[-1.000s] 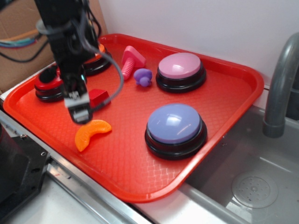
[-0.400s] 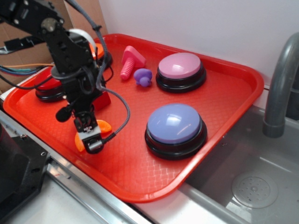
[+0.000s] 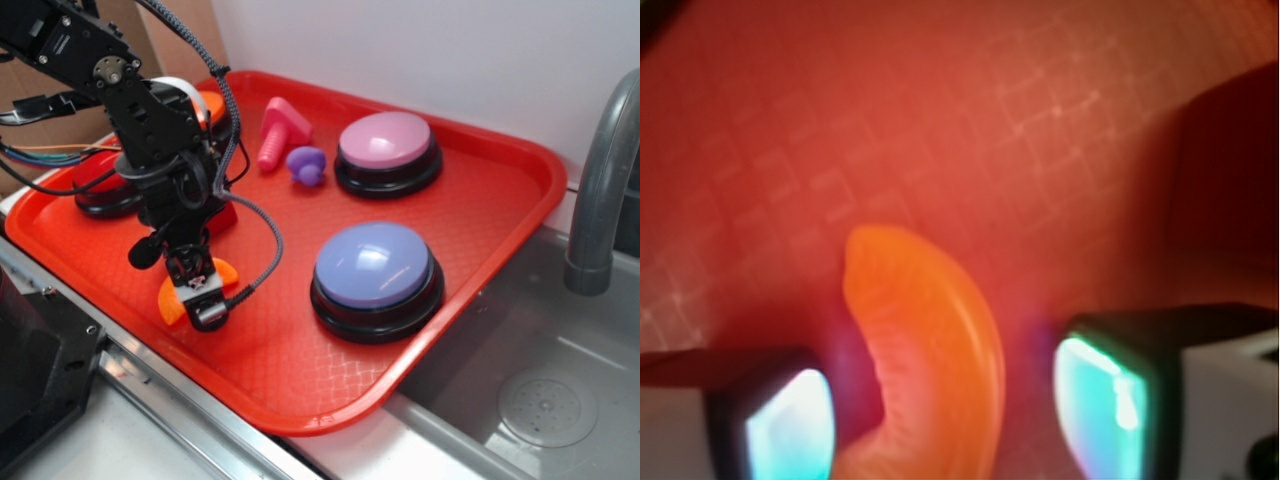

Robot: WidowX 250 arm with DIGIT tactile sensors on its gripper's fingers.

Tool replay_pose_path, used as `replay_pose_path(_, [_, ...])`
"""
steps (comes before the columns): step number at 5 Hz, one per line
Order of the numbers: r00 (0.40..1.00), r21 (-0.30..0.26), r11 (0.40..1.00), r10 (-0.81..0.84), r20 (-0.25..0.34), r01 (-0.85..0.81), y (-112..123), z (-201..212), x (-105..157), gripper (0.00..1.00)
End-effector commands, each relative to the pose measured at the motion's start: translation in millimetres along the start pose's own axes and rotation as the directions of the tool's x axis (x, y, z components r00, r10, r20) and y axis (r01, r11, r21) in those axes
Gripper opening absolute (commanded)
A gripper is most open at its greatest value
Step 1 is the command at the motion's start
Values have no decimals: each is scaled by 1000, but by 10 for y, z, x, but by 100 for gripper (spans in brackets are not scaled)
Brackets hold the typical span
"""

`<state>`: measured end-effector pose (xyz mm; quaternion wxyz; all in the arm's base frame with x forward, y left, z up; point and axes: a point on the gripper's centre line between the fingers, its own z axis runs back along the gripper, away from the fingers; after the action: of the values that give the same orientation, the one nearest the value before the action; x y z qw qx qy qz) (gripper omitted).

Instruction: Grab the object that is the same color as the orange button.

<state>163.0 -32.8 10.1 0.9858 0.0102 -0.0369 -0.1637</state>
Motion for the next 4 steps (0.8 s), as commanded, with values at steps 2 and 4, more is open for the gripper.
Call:
replay_pose_path(2, [999, -11, 999, 49, 13, -49, 70, -64, 19, 0])
replay_pose_path(4, [976, 0, 977, 215, -23, -215, 106, 348, 80, 0])
